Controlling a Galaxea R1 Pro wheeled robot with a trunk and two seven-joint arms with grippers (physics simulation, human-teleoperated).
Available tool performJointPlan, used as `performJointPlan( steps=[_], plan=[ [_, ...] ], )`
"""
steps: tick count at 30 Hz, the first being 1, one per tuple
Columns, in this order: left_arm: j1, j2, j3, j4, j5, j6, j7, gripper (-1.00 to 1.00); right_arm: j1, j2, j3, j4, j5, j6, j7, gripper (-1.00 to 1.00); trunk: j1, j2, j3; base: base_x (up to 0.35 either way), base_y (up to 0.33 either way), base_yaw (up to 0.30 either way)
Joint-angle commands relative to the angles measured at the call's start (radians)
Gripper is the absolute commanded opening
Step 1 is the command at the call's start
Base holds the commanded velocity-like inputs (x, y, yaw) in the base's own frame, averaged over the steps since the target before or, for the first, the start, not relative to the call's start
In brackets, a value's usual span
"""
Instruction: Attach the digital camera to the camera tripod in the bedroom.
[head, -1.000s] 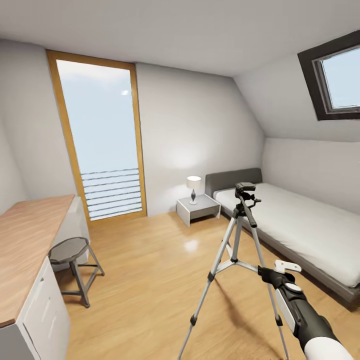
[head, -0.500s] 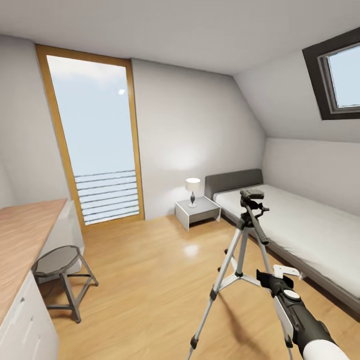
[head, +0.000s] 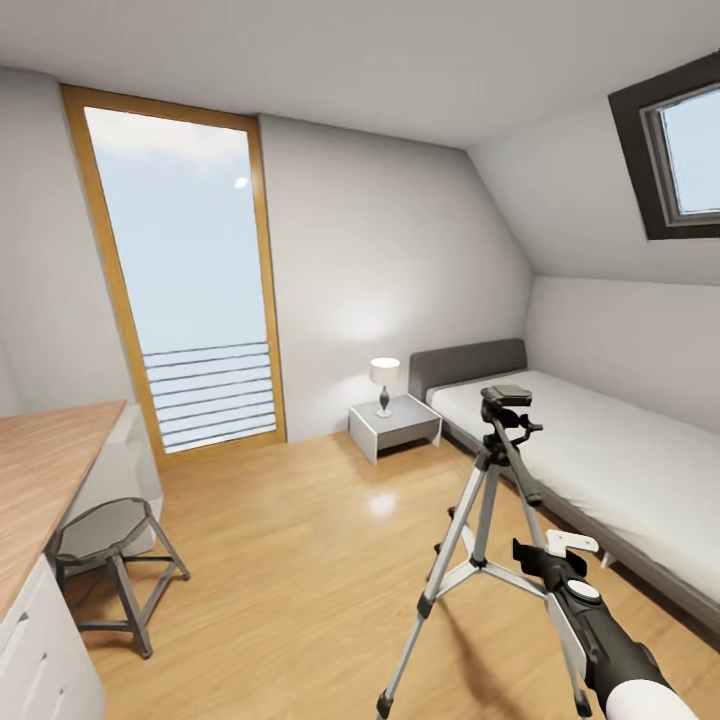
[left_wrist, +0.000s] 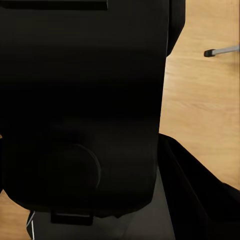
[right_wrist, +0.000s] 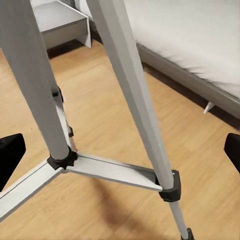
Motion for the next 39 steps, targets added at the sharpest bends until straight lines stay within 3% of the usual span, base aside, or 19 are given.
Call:
performJointPlan(
  steps=[1,9,23,39],
  plan=[
    [0.0,0.001,-0.009,-0.003,0.001,0.006,0.007,-1.0,0.0,0.0,0.001,-0.001,-0.002,0.005,-0.003,1.0,0.0,-0.001,0.0,0.008,-0.18,0.0],
    [0.0,0.002,-0.01,-0.003,-0.003,0.005,0.007,-1.0,0.0,0.0,0.002,-0.002,-0.002,0.004,-0.003,1.0,0.0,-0.001,0.0,0.085,-0.201,0.0],
    [0.001,0.002,-0.01,-0.003,-0.002,0.003,0.007,-1.0,0.0,0.002,0.002,0.013,-0.001,0.002,-0.003,1.0,0.0,-0.001,0.0,0.019,-0.022,0.0],
    [0.0,0.002,-0.01,-0.003,-0.001,0.003,0.007,-1.0,0.0,0.022,0.002,0.036,0.04,-0.014,0.001,1.0,0.0,-0.001,0.0,0.065,0.0,0.0]
  ],
)
